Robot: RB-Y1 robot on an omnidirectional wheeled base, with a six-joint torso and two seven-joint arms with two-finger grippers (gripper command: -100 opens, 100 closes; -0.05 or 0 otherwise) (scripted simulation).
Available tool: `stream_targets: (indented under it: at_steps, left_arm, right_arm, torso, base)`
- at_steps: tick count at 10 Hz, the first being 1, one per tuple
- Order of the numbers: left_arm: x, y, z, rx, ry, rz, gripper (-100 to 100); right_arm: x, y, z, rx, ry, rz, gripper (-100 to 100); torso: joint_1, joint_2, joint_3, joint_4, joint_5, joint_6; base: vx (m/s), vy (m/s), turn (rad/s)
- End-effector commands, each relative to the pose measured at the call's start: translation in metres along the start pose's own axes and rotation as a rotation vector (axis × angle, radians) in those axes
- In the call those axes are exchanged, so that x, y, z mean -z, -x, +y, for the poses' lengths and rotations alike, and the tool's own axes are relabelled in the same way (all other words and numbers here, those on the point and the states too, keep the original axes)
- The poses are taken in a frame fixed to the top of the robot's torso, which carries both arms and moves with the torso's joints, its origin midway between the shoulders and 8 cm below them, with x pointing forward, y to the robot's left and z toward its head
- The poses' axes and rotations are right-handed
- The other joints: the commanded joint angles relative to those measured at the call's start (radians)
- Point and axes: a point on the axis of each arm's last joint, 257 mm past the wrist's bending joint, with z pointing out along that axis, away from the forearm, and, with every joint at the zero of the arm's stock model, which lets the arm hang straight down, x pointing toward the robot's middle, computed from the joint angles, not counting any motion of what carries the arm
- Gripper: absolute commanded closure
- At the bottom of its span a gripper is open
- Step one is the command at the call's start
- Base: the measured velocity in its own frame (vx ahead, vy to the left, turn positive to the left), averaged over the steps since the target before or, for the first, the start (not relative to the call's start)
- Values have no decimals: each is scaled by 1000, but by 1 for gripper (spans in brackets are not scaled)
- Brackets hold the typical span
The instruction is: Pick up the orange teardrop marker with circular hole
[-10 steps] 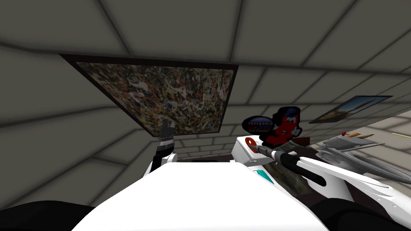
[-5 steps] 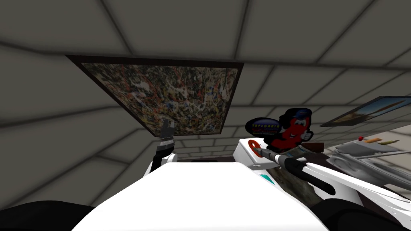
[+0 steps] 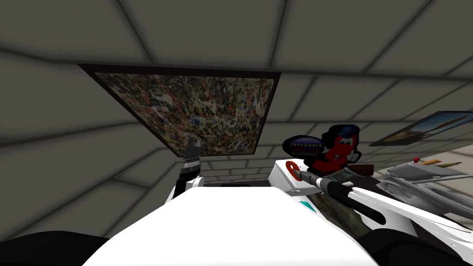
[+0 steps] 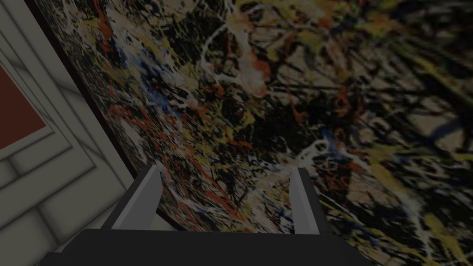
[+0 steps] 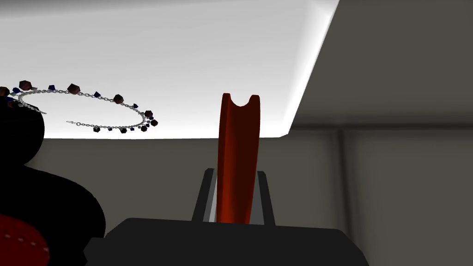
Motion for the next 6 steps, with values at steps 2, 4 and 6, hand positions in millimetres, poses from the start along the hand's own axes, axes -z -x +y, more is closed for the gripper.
stream_targets:
  at_steps: [2, 4, 6]
  left_arm:
    - [0, 0, 0, -1, 0, 0, 0]
    - [0, 0, 0, -1, 0, -1, 0]
    - [0, 0, 0, -1, 0, -1, 0]
  right_arm:
    - [-6, 16, 10, 17, 14, 1, 100]
    - [-10, 29, 20, 33, 29, 2, 100]
    - [-7, 25, 18, 27, 24, 2, 0]
  torso:
    - [-1, 1, 1, 0, 0, 2]
    - [-2, 3, 2, 1, 0, 2]
    - [-2, 1, 1, 0, 0, 1]
  base:
    - [-38, -6, -147]
    - [-58, -13, -121]
    - [-15, -3, -10]
